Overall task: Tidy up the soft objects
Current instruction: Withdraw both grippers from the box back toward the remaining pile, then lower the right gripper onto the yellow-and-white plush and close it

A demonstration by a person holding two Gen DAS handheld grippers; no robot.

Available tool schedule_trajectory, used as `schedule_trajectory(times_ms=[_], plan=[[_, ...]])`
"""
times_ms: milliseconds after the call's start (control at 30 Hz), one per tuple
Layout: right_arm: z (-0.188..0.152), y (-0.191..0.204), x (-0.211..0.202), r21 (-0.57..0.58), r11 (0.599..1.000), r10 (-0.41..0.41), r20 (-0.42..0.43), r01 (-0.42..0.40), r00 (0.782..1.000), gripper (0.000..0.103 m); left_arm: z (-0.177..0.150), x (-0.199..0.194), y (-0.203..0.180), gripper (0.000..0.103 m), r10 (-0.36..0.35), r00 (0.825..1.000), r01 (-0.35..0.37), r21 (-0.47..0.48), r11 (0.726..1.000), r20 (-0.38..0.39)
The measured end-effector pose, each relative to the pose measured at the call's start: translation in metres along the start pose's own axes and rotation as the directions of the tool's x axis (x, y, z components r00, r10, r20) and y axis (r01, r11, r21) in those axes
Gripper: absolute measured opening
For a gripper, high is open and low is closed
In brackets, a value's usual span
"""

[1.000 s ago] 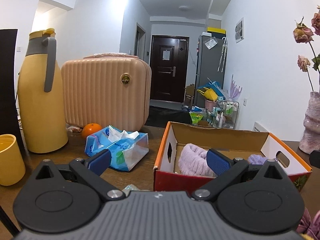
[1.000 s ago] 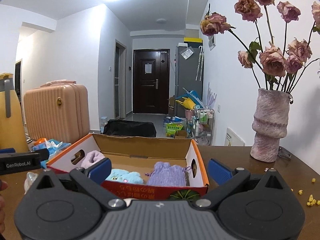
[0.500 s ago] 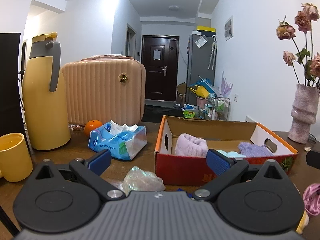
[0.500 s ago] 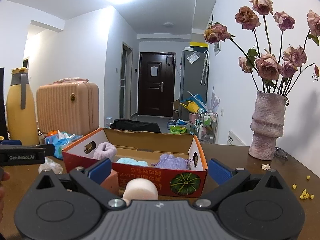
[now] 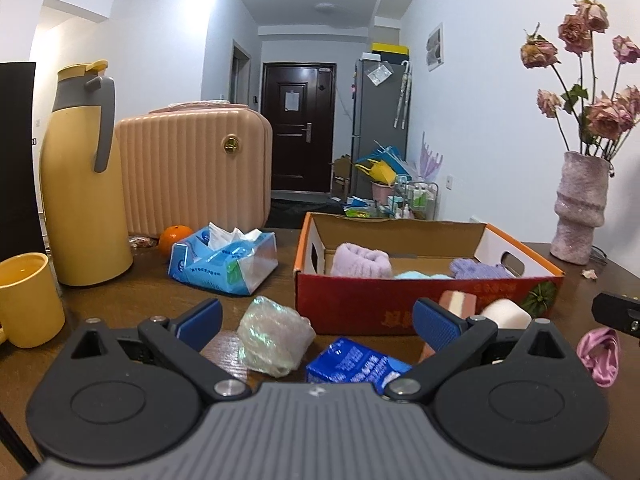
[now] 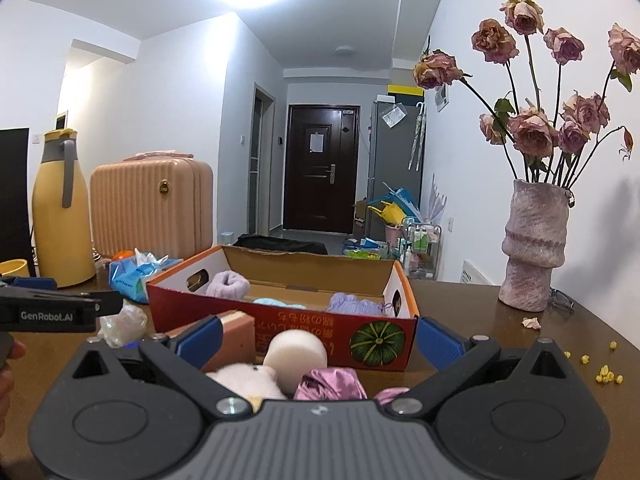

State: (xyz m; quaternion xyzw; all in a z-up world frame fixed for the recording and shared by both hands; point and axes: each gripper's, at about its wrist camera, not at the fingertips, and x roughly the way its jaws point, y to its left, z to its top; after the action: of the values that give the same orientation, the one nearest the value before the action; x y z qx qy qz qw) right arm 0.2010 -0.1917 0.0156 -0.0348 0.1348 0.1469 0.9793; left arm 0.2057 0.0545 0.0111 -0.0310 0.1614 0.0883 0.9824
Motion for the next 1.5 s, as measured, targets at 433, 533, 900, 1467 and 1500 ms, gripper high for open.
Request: schedule_trajectory(times_ms=[433,533,900,1467,1500], plan=[[-0.013,0.007,-0.009,-0.014,1.000,0.016,-0.032,-0.016,0.999,0.103,-0.015,-0.019,0.003,0.103,-0.043,0.998,0.044,0.009,0.999,-0.038],[-0.014,0.009,-0.010,-0.015,1.000,0.019,-0.038,-0.020,0.999,0.103,-0.016,-0.022,0.002,0.103,-0.050,0.998,0.051,0.015,0.999,-0.045],[-0.023,0.017,-0.004,-0.040,0.998,0.051,-0.090,-0.055,0.995,0.103,-0.022,-0.027,0.004,0.103,-0.054,0.996,0.056,0.015,0.998,-0.070],[-0.037,0.037,0.048,-0.019,0.994,0.095,-0.258,-0.104,0.961,0.103,-0.023,-0.020,0.012,0.103,-0.048,0.993,0.047,-0.007,0.999,-0.111],[-0.037,0.037,0.053,-0.006,0.994,0.102,-0.274,-0.108,0.956,0.103,-0.023,-0.020,0.012,0.103,-0.047,0.993,0.046,-0.008,0.999,-0.111]])
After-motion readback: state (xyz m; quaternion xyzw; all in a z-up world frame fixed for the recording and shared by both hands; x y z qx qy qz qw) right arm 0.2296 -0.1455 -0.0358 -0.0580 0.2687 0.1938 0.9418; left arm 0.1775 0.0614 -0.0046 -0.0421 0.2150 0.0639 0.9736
